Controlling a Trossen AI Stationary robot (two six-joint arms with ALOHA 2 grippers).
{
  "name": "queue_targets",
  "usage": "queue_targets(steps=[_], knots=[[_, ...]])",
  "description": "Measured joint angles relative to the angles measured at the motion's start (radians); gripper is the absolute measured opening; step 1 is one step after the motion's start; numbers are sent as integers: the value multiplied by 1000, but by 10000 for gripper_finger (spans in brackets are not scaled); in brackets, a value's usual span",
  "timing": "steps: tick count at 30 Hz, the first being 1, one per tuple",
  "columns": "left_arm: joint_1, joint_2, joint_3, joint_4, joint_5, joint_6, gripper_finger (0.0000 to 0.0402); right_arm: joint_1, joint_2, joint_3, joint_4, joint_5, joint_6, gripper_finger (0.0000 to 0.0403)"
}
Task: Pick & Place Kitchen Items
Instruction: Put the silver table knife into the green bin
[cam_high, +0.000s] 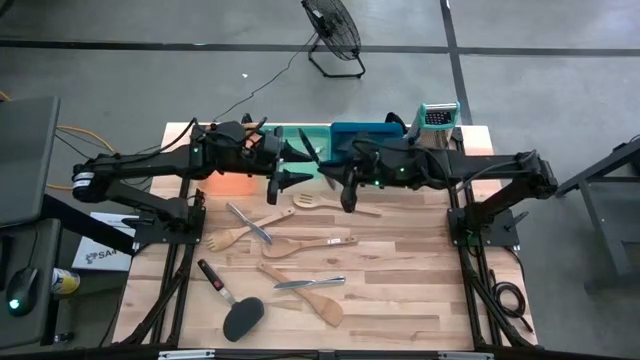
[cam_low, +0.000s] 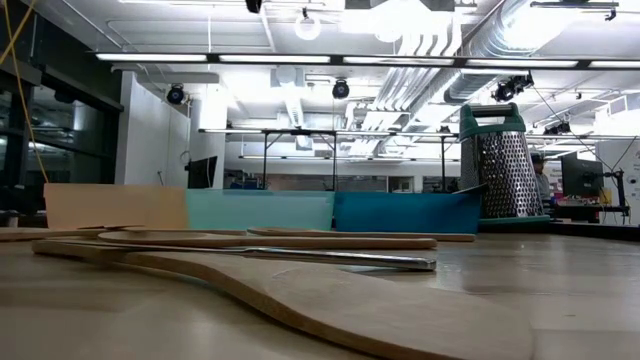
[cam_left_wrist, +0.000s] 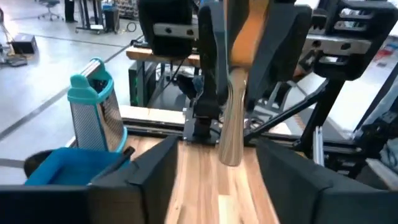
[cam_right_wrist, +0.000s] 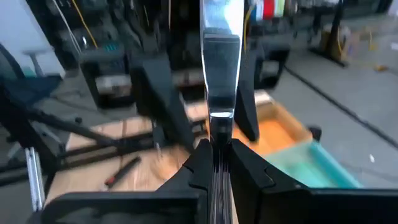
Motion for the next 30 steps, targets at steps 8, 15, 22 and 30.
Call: queue_targets(steps=[8, 15, 22, 30], knots=[[0, 34, 2, 99, 36, -59, 307, -47, 1, 0, 117, -100, -35, 24], [0, 69, -1, 136, 34, -108, 313, -74, 16, 1, 231, -155, -54, 24], [0, 93, 1, 173, 36, -136, 296, -87, 33, 1, 243, -154, -69, 24], [0, 93, 1, 173, 36, -146, 184, -99, 33, 1, 237, -179, -77, 24]])
